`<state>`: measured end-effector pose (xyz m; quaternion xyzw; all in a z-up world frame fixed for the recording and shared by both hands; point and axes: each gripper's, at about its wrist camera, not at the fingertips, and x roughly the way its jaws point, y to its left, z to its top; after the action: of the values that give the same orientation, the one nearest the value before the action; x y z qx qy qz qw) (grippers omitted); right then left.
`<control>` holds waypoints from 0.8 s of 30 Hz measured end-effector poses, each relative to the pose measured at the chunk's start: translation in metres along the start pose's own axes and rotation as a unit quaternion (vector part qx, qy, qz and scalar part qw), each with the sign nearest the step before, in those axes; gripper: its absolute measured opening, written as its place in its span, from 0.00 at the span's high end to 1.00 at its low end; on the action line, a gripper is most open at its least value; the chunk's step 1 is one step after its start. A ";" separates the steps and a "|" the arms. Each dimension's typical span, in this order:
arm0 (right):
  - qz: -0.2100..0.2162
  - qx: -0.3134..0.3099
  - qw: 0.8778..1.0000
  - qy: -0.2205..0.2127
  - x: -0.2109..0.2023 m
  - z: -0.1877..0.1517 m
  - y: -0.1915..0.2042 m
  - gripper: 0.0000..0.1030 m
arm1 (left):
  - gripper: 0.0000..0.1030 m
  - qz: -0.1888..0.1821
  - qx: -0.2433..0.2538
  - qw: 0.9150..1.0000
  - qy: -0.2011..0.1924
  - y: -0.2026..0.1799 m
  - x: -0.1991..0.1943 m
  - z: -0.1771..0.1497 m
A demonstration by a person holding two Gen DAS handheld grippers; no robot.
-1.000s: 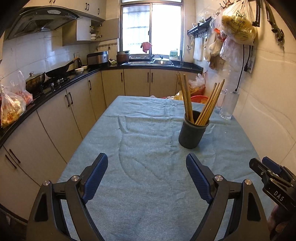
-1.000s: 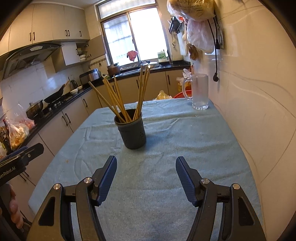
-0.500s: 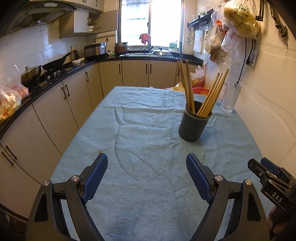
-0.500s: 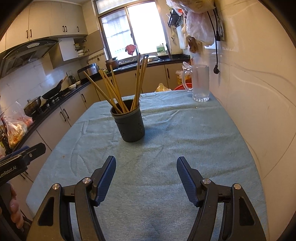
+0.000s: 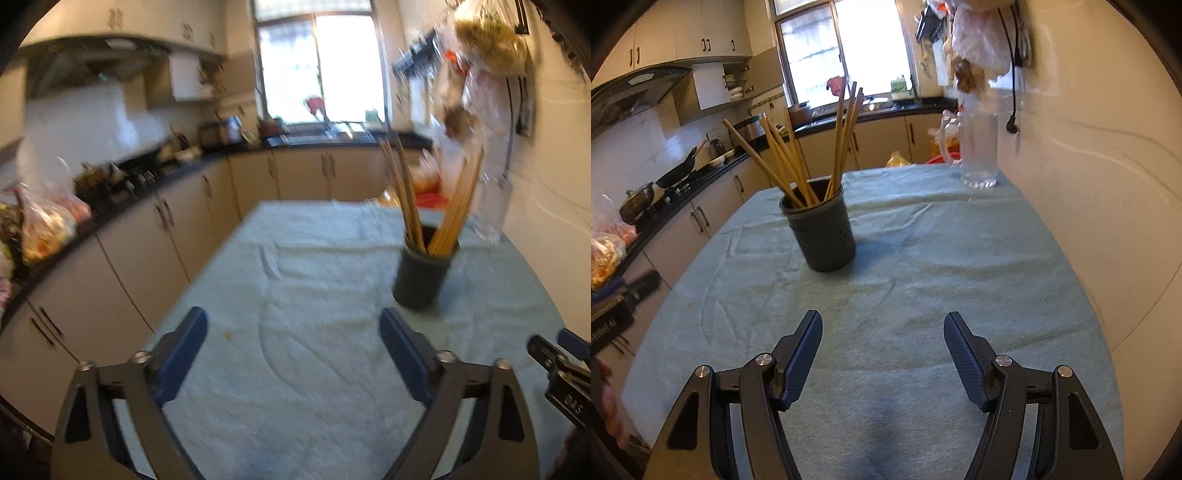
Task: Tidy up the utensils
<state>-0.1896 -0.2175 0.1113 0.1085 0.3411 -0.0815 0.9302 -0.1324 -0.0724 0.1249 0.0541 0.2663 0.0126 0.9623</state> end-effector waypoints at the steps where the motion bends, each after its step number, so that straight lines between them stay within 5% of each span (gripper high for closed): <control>1: -0.004 -0.001 1.000 -0.008 -0.003 0.001 0.000 0.29 | 0.02 0.008 -0.005 1.000 -0.017 0.002 -0.006 0.002; 8: -0.031 -0.017 0.997 -0.070 -0.026 0.004 0.004 0.25 | 0.00 0.011 -0.033 0.996 -0.079 0.015 -0.036 0.014; 18: -0.026 -0.022 0.997 -0.070 -0.042 -0.003 0.011 0.25 | 0.00 -0.029 -0.050 0.996 -0.071 0.023 -0.054 0.002; 24: -0.032 -0.019 0.996 -0.080 -0.055 -0.007 0.011 0.23 | 0.00 -0.022 -0.031 0.999 -0.030 0.020 -0.050 -0.004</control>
<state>-0.2328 -0.2007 0.1438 0.0731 0.2706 -0.1136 0.9532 -0.1772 -0.0549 0.1487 0.0185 0.2381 -0.0015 0.9711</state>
